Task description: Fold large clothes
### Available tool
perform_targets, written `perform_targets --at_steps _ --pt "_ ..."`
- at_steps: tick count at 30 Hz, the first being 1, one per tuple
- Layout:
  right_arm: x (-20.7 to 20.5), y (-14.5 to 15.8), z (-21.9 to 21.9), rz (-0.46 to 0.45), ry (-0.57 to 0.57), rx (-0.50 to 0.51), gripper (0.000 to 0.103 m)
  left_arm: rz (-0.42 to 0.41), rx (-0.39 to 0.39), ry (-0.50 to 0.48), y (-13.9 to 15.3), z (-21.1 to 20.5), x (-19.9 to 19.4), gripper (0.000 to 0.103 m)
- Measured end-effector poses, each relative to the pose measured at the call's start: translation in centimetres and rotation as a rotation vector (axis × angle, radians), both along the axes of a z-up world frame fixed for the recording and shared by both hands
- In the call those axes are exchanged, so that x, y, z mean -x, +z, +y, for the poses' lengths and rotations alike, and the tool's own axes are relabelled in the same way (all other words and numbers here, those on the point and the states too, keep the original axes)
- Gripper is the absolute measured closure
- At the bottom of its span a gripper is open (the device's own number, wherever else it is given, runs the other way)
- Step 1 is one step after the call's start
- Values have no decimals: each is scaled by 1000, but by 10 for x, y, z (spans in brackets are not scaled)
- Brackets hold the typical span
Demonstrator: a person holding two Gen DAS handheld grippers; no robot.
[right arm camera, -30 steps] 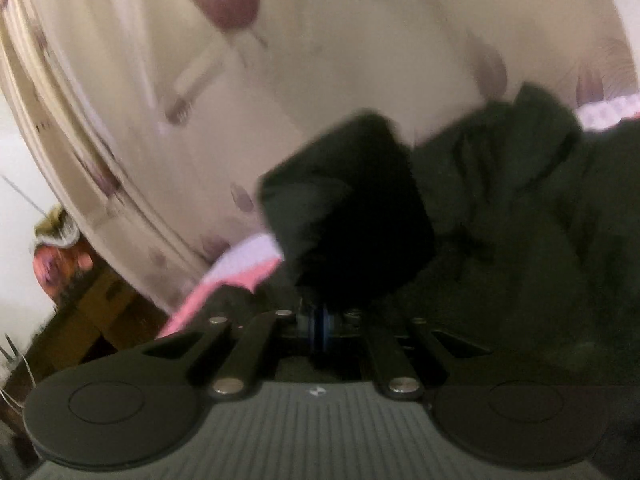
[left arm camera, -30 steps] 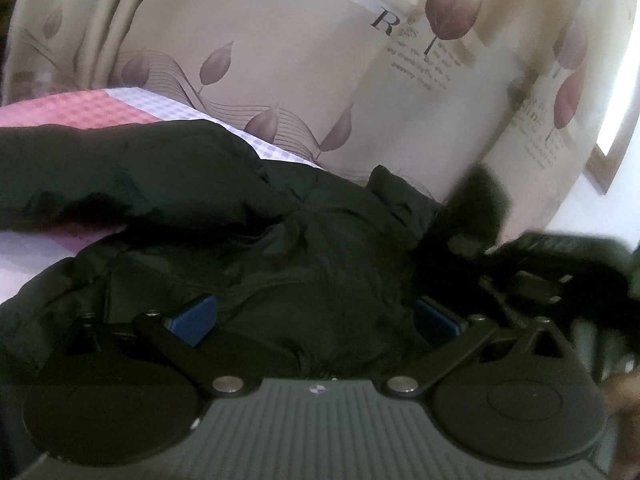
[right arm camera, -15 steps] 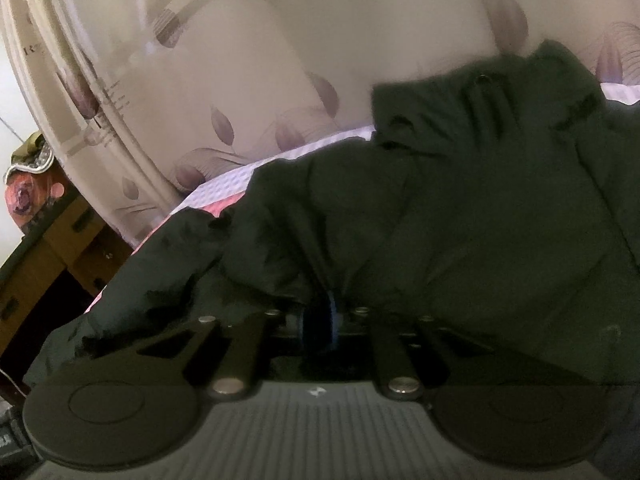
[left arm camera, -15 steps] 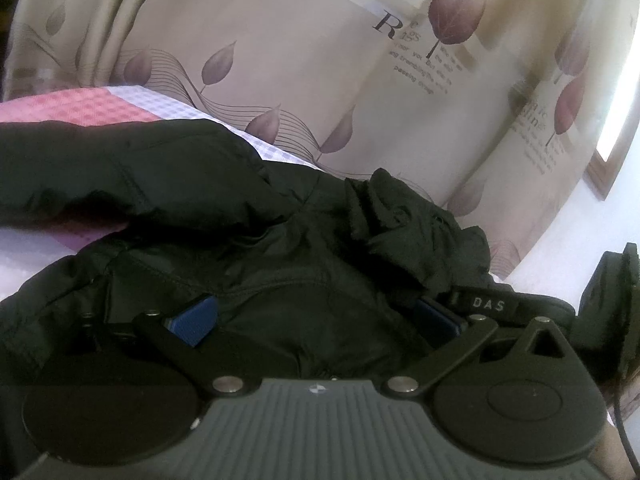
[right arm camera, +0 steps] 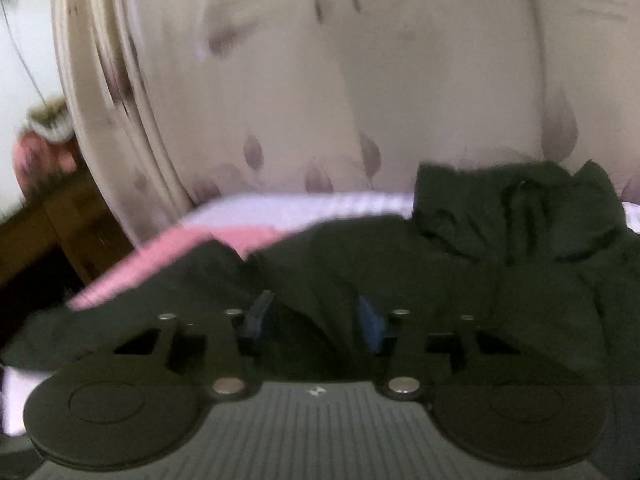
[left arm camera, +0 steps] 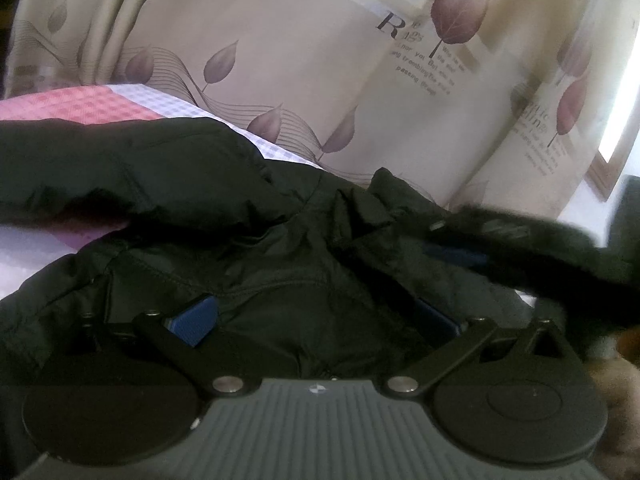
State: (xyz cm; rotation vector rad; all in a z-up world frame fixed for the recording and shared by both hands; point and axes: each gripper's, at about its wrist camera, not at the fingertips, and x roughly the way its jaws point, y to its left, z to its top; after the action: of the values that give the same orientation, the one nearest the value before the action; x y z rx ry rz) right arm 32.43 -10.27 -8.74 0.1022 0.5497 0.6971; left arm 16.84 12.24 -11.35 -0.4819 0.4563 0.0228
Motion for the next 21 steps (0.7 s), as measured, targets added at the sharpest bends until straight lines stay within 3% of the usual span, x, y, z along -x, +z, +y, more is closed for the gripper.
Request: perform_targets --at_steps 9,17,21 --pt "-10 -39 29 53 22 160 64 20 -20 11 1 -4 -4 0" --pt "-11 -40 30 63 23 173 65 29 -24 15 3 -3 -4 0" --pt "-11 -41 31 59 20 174 64 4 12 20 4 4 2 0"
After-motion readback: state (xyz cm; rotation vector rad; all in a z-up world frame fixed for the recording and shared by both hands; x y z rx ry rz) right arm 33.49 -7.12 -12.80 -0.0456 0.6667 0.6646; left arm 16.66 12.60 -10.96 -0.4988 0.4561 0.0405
